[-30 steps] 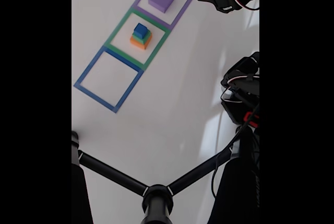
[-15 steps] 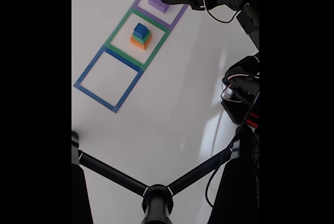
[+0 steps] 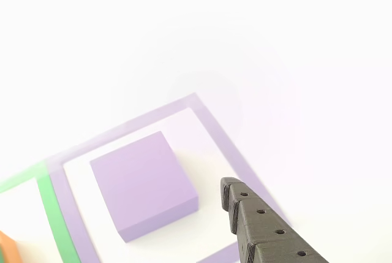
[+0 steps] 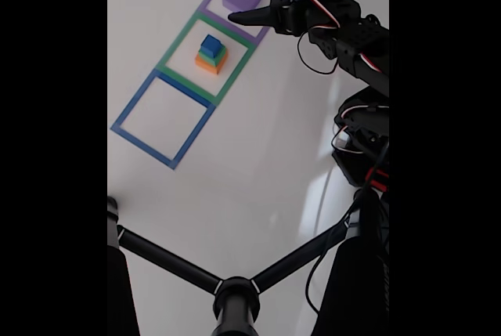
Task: Tower of hanoi
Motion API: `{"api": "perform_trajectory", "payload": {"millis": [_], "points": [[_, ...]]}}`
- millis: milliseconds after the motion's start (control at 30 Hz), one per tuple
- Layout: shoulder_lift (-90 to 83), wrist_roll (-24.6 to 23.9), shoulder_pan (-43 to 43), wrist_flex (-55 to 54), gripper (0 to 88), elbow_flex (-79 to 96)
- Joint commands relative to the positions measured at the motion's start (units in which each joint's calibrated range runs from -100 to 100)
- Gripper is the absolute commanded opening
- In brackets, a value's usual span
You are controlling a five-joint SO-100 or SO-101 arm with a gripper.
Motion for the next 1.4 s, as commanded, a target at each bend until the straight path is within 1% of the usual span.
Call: {"api": "perform_trajectory", "payload": {"millis": [0,100,500,767,1000,1367], "points": [[6.8,0.4,-0.3,-10.7,51.6,-0.1],[12.6,0.4,0.0,-17.0,51.4,-0.6],[30.7,0.4,1.2,-34.2,51.2,-3.9],[39.3,0.4,2.7,-38.4,50.9,-9.2],[46.0,0.4,2.1,-43.8,50.8,-11.8],[52.1,0.4,0.8,-46.4,50.4,-15.0]]}}
